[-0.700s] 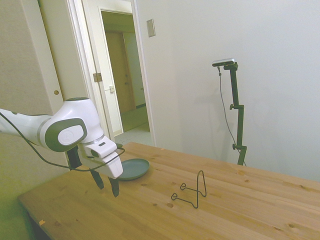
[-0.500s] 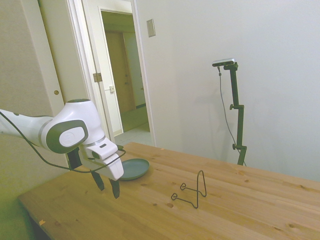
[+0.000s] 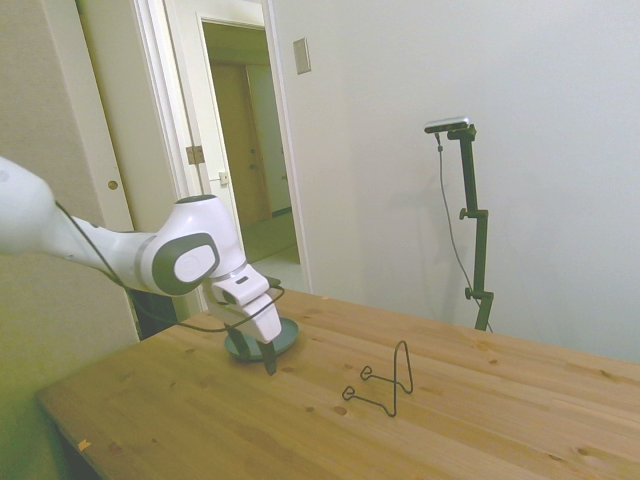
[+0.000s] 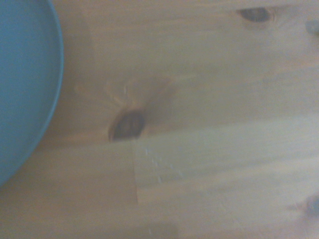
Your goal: Load the plate
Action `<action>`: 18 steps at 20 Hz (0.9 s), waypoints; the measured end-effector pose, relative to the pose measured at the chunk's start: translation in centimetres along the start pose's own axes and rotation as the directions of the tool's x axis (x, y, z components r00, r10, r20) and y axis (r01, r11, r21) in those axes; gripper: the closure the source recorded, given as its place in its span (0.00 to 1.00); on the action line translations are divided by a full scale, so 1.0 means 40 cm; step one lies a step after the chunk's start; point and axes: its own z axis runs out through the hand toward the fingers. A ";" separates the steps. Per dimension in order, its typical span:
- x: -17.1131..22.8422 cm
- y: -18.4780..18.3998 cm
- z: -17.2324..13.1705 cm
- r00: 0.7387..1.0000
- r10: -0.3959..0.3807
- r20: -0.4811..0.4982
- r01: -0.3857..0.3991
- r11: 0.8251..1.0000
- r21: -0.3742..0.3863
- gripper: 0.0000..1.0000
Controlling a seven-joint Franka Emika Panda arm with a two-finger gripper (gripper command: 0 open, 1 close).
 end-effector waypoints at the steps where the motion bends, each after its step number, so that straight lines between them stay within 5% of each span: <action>1: 0.016 -0.027 0.013 1.000 0.011 0.003 -0.011 1.000 0.002 0.00; 7: 0.077 -0.139 0.059 0.996 0.070 0.048 -0.071 0.997 0.022 0.00; 18: 0.168 -0.121 0.139 0.974 0.070 0.215 -0.086 0.994 0.066 0.00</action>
